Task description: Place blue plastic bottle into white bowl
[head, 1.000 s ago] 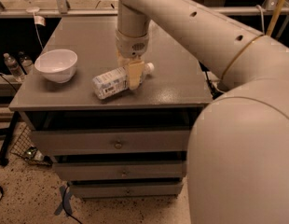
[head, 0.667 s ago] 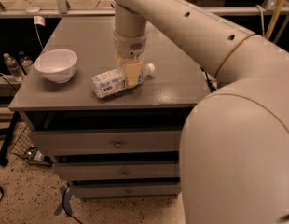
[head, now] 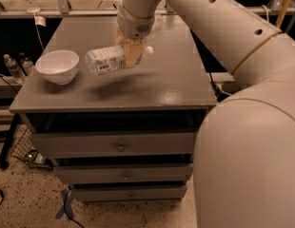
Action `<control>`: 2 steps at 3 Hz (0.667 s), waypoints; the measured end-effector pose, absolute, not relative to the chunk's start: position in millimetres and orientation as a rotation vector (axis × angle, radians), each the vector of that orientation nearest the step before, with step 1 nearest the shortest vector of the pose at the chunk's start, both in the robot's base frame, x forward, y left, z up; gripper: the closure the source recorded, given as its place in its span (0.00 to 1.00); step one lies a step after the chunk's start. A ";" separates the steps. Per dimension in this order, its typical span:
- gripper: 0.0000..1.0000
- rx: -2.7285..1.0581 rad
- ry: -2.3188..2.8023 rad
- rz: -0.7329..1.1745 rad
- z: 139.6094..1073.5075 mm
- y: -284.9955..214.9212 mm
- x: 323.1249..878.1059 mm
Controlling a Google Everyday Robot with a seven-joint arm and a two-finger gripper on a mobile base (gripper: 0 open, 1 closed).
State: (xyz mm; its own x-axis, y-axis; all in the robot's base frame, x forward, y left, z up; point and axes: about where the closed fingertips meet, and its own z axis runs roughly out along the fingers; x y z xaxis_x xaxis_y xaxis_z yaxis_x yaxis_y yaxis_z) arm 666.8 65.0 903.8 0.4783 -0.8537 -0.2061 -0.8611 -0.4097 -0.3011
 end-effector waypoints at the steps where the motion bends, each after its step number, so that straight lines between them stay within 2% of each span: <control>1: 1.00 -2.234 1.329 -0.061 950.6 79.5 675.9; 2: 1.00 -2.190 1.270 -0.113 966.2 99.8 681.4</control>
Offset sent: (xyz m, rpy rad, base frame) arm 0.0195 0.0562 0.0868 0.1886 -0.3105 0.0278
